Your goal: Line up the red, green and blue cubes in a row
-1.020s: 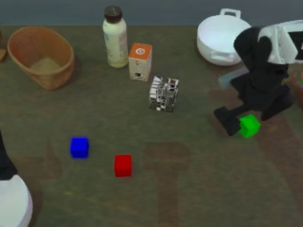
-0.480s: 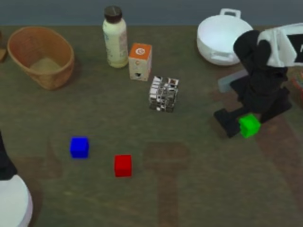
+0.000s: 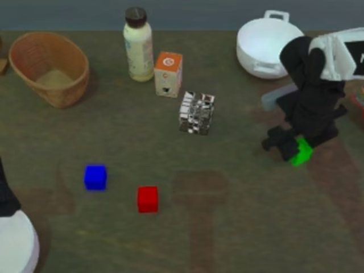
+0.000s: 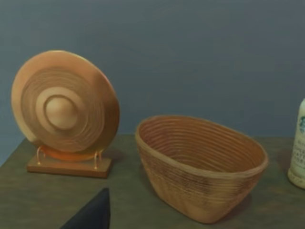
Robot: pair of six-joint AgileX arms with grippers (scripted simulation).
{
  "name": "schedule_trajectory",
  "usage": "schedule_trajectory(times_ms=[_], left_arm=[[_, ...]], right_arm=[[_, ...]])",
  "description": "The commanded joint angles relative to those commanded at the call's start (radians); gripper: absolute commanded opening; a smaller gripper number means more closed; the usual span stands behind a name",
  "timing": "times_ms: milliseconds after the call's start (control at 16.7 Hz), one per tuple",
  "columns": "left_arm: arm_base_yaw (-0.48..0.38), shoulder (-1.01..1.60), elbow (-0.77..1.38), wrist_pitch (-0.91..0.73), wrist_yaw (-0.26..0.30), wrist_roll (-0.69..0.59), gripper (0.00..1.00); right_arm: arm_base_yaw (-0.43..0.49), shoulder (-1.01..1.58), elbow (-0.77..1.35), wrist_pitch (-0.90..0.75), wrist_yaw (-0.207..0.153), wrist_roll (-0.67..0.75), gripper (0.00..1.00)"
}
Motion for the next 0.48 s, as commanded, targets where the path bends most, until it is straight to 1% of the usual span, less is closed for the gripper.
schedule_trajectory(times_ms=[120, 180, 480], left_arm=[[0.000, 0.000, 0.000, 0.000, 0.000, 0.000, 1.00], [0.000, 0.000, 0.000, 0.000, 0.000, 0.000, 1.00], [0.000, 0.000, 0.000, 0.000, 0.000, 0.000, 1.00]], right_arm=[[0.000, 0.000, 0.000, 0.000, 0.000, 0.000, 0.02], [0.000, 0.000, 0.000, 0.000, 0.000, 0.000, 0.00], [0.000, 0.000, 0.000, 0.000, 0.000, 0.000, 0.00]])
